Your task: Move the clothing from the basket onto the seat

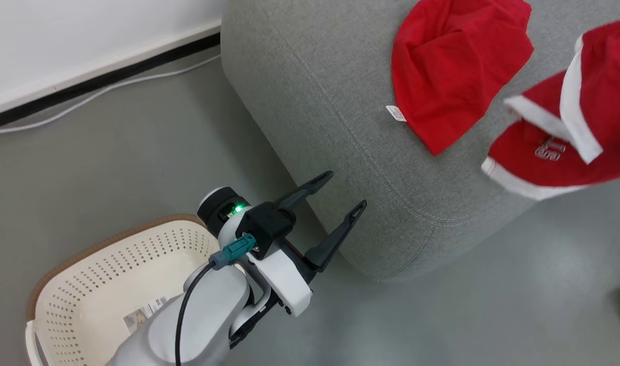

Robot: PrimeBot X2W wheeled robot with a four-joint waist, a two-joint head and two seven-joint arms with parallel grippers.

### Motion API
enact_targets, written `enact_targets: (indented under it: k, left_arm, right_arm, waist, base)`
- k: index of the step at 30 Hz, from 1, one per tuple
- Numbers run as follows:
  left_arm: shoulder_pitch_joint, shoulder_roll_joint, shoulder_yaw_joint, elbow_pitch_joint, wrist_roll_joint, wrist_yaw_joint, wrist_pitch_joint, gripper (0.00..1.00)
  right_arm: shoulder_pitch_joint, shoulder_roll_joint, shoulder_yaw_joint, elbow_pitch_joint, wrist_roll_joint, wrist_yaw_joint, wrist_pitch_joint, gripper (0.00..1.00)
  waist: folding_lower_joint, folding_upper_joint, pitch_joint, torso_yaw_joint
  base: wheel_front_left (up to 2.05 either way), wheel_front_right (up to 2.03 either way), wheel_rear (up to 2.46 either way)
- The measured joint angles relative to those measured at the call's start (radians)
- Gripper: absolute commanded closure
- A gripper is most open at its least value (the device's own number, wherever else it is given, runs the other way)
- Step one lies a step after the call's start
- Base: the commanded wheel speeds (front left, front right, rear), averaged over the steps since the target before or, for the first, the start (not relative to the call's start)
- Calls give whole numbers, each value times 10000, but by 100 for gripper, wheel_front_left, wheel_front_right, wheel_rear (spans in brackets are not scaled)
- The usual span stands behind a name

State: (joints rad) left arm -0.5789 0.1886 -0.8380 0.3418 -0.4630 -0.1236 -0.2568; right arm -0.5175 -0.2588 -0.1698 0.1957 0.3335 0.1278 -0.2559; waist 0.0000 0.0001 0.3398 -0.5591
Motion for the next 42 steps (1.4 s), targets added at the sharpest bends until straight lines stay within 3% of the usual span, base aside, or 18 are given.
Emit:
enact_targets:
  k: [9,21,24,33,39,40,41,42]
  left_arm:
    - [-983,169,-52,-71,504,0,0,0]
    - [-2245,121,-650,-138,656,0,-2,0]
    - [-2441,35,-815,-100,656,0,-2,0]
    - [-2496,-176,-846,-27,656,0,-2,0]
    - [-2492,-196,-809,50,656,0,-2,0]
    - [-2489,-213,-794,56,656,0,-2,0]
    - [-2488,-234,-771,56,656,0,-2,0]
    - [-2482,-263,-752,65,654,0,-2,0]
  right_arm:
    - [-2137,-600,-305,1312,88,2,0,100]
    - [-5483,-1850,-1517,3983,-449,6,-4,100]
    - [-6263,-2213,-2255,4870,-920,6,-6,100]
    - [-7108,-2205,-3891,6978,-1902,13,-10,100]
    - [-7174,-1697,-3889,9262,-2155,15,-2,100]
    - [-7174,-1668,-3779,9476,-2107,15,-2,93]
    - [-7170,-1651,-3638,9605,-2084,15,-4,68]
    - [-7166,-1620,-3452,9706,-2008,15,-4,49]
  waist:
    - [0,-1,1397,172]
    - [0,0,3101,1076]
    - [0,0,3465,1539]
    - [0,-1,3961,2485]
    - [0,-1,4050,2821]
    - [0,-1,4027,2839]
    - [0,0,3997,2848]
    - [0,0,3957,2855]
  base:
    - [0,0,0]
    - [0,0,0]
    - [0,0,0]
    - [0,0,0]
    - [0,0,0]
    - [0,0,0]
    - [0,0,0]
    - [0,0,0]
